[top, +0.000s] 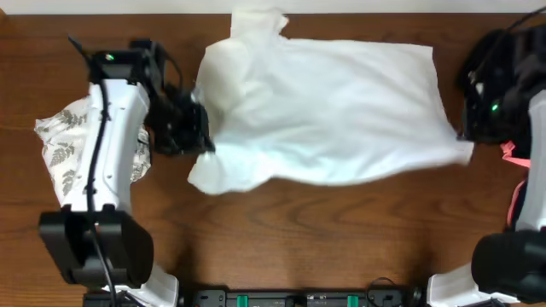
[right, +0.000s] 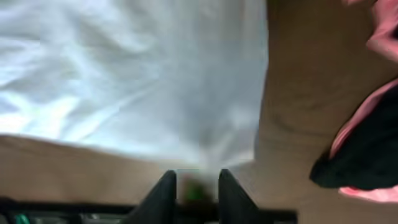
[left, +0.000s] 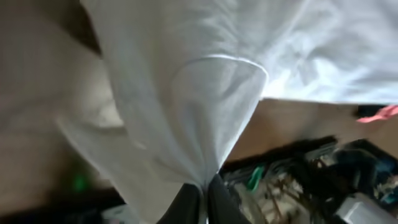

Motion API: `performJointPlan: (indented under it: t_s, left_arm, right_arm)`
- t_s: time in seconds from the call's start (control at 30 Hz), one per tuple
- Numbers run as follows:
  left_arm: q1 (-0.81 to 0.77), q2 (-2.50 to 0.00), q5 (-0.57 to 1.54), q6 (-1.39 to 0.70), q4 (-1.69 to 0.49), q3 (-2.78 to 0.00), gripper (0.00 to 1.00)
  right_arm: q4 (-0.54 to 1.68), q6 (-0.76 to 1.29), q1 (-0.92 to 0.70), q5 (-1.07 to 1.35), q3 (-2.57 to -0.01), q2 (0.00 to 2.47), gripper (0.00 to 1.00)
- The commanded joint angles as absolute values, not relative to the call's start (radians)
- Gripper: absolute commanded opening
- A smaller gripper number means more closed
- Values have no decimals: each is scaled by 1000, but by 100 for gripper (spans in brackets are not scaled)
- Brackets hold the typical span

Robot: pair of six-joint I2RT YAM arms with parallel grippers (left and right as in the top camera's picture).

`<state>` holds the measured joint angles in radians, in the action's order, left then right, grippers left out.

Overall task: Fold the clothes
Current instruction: 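Swing the shirt forward and lay it flat with both grippers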

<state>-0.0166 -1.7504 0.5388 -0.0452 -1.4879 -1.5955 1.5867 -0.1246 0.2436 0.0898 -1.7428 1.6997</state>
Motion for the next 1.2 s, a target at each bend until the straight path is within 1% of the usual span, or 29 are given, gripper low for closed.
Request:
performJointPlan:
  t_s: [0.0,0.1,0.2,0.23,0.3,0.33,0.37,0.43,0.73,0.87,0.97,1.17]
  left_arm:
    - [-17,-1736,498,-18,-1486,-1514,8]
    - [-17,-1736,474,-18,-1487,-1474,9]
    - [-17,-1736,474,-19,-1492,-1470,13]
    - [-17,-1736,474,-19,-1493,-1470,16]
    - [-17,-1736,474,-19,-1499,-1470,34]
    - [-17,-1736,474,-19,-1503,-1470,40]
    - [-17,-1736,473,-19,-1507,-1470,45]
    - [-17,-1736,473,-19,-1513,-1470,51]
    - [-17,-1736,357,-20,-1501,-1470,59]
    - [-17,-1736,352,-24,-1479,-1468,62]
    - [-17,-1736,349,-24,-1466,-1460,63]
    - [-17,-1736,347,-28,-1415,-1423,63]
  right_arm:
    - [1566,-129,242,51,-1637,1698,20]
    - [1538,-129,242,48,-1559,1698,20]
    - [1512,-129,242,48,-1517,1698,17]
    - [1507,-129,242,48,-1513,1698,17]
    - [1499,-129,242,49,-1511,1698,17]
    - [1497,-129,242,49,-1511,1698,18]
    - [1495,-129,242,49,-1511,1698,18]
    - [1489,-129,242,49,-1510,1698,18]
    - [1385,-129,240,139,-1451,1699,15]
    - [1299,-129,234,169,-1347,1698,15]
    - [1226,-128,223,204,-1260,1698,11]
    - [1057,-102,202,213,-1088,1698,11]
